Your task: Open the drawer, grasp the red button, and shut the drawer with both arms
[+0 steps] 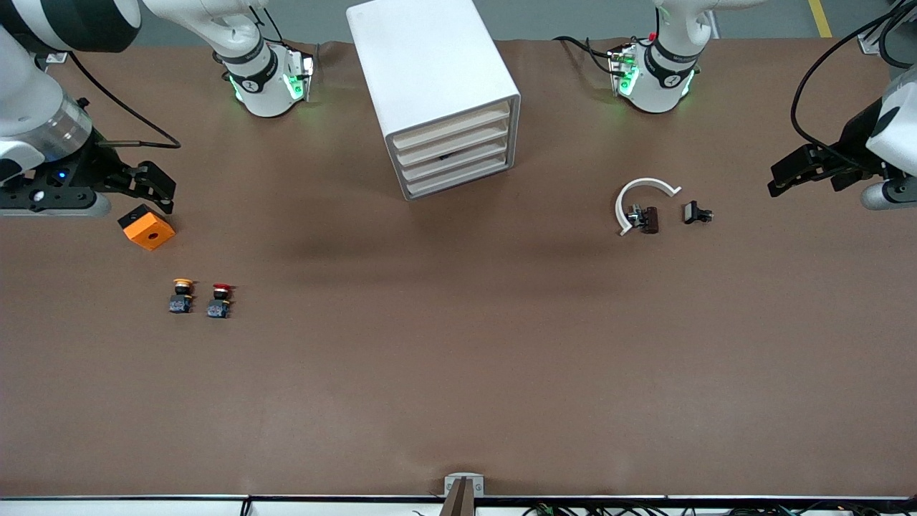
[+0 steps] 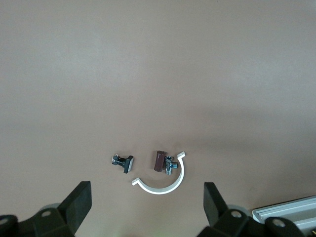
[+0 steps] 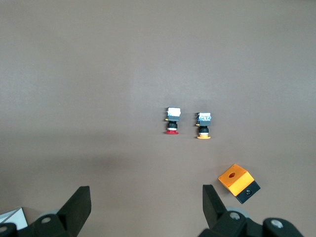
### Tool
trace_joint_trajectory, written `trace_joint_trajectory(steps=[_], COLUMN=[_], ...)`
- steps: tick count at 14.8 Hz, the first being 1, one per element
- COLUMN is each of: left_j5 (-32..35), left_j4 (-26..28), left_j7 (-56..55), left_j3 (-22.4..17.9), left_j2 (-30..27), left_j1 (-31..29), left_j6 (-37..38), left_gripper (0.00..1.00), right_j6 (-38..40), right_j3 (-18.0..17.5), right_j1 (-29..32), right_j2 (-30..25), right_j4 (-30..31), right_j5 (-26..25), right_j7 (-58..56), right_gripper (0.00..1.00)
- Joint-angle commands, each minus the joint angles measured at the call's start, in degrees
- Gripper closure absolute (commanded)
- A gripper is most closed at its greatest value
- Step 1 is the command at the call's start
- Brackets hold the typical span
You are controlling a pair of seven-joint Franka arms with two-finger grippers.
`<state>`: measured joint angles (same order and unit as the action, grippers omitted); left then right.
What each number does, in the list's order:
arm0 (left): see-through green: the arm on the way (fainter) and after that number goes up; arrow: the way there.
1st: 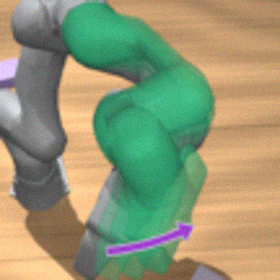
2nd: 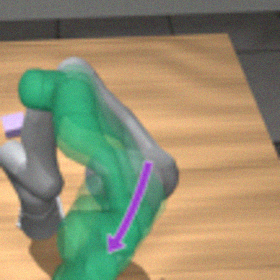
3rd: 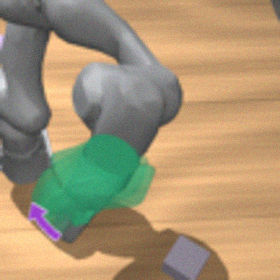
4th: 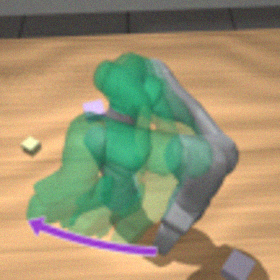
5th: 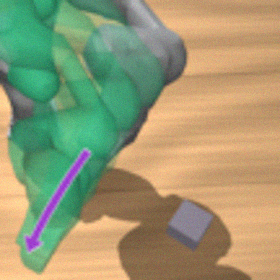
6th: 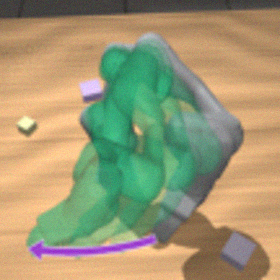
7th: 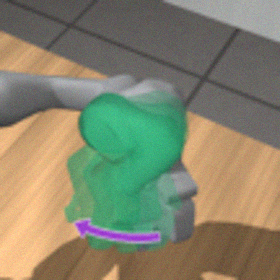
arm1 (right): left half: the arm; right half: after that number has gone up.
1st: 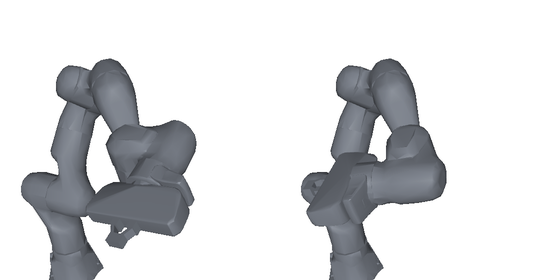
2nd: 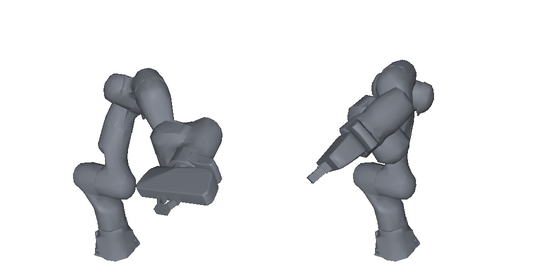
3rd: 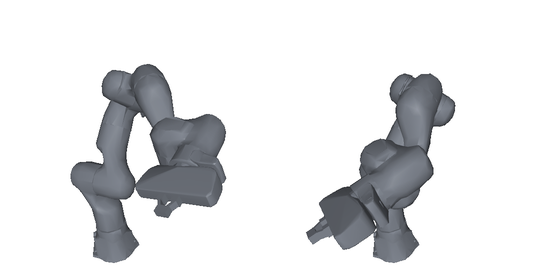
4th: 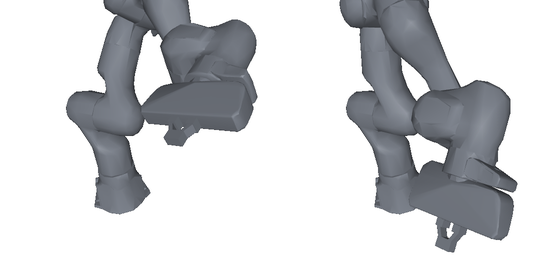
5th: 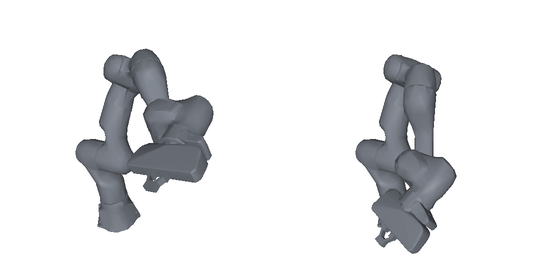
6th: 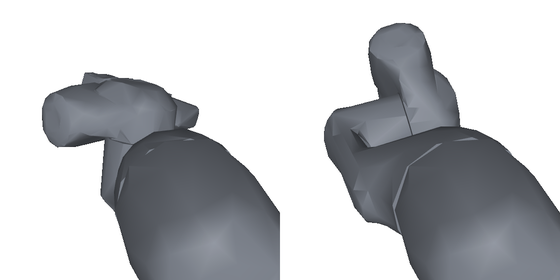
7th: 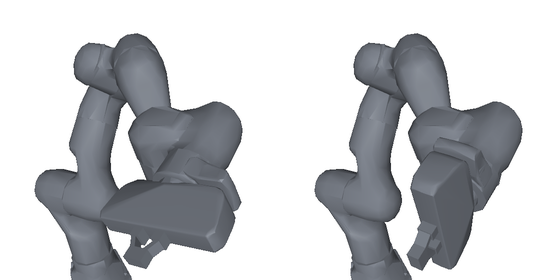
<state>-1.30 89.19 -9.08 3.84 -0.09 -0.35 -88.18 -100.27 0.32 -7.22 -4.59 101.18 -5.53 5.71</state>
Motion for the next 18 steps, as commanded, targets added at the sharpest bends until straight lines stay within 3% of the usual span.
trace_joint_trajectory(steps=[1, 5, 14, 18], left_j5=[0.3, 0.3, 0.2, 0.2], left_j4=[1.0, 1.1, 1.2, 1.2], left_j7=[1.2, 1.9, 1.8, 1.7], left_j3=[-1.5, -2.3, -2.1, -2.1], left_j2=[-1.8, -2.0, -2.6, -2.5], left_j1=[1.1, 1.7, 1.4, 1.3], left_j6=[0.6, 1.3, 1.8, 1.8], left_gripper=[0.00, 0.00, 0.00, 0.00], right_j6=[0.8, 1.2, 3.5, 6.0], right_j3=[-1.5, -6.3, -5.8, -5.2], right_j1=[1.5, 7.3, 7.2, 8.0], right_j2=[-0.5, -0.5, -0.5, -0.3], right_j4=[-0.5, -0.9, -1.7, -5.3], right_j5=[-0.4, 2.2, 2.6, 5.7], right_j7=[0.2, 0.1, 0.3, 0.4], right_gripper=[0.00, 0.00, 0.00, 0.00])
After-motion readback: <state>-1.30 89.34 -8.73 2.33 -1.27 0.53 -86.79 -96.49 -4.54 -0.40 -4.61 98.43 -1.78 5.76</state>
